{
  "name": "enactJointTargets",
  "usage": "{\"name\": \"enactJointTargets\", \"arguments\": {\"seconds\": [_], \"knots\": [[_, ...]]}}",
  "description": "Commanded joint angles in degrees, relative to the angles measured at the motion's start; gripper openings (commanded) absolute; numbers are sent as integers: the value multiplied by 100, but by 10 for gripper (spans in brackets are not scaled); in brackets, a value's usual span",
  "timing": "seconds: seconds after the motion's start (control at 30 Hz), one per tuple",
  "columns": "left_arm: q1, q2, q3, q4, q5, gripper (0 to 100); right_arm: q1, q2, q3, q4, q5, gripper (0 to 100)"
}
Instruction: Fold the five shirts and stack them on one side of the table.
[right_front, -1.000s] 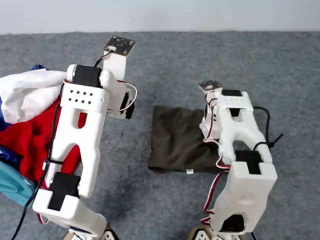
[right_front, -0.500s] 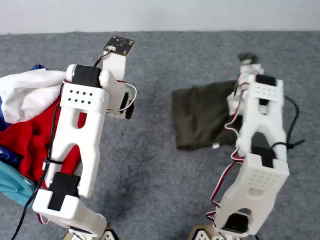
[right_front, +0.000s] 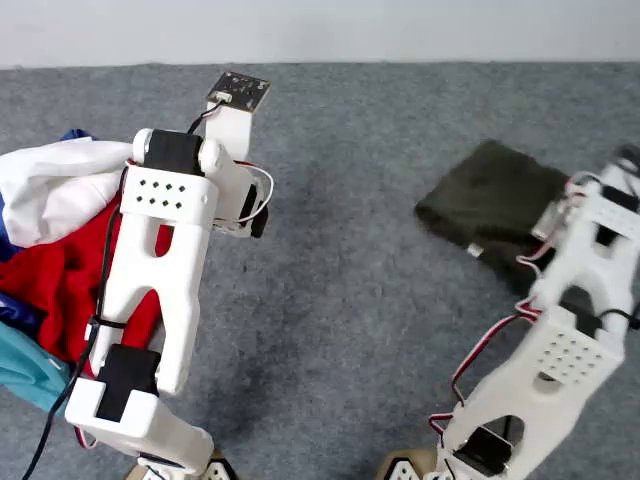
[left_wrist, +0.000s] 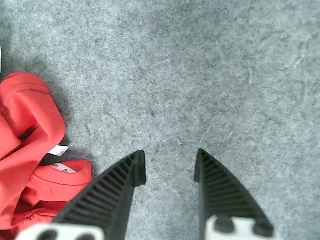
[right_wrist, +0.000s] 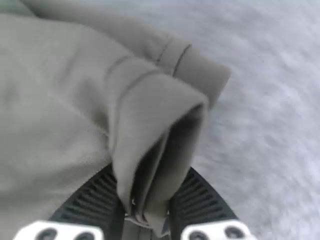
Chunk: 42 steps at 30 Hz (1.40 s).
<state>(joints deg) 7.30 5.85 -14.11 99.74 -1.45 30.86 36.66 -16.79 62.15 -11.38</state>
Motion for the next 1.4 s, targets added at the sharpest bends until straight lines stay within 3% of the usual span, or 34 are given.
{"name": "enactJointTargets", "arguments": {"seconds": [0.0,0.77,1.0,1.37], "knots": [[-35,-255,-13,70,9,170,690,31,-237,198,-905,10],[-35,-264,-13,70,9,170,1473,84,-229,1604,-1284,16],[-26,-264,-13,70,9,170,1525,-22,-369,2985,554,140],[-26,-264,-13,70,9,170,1552,-286,-1758,4084,1688,154]]}}
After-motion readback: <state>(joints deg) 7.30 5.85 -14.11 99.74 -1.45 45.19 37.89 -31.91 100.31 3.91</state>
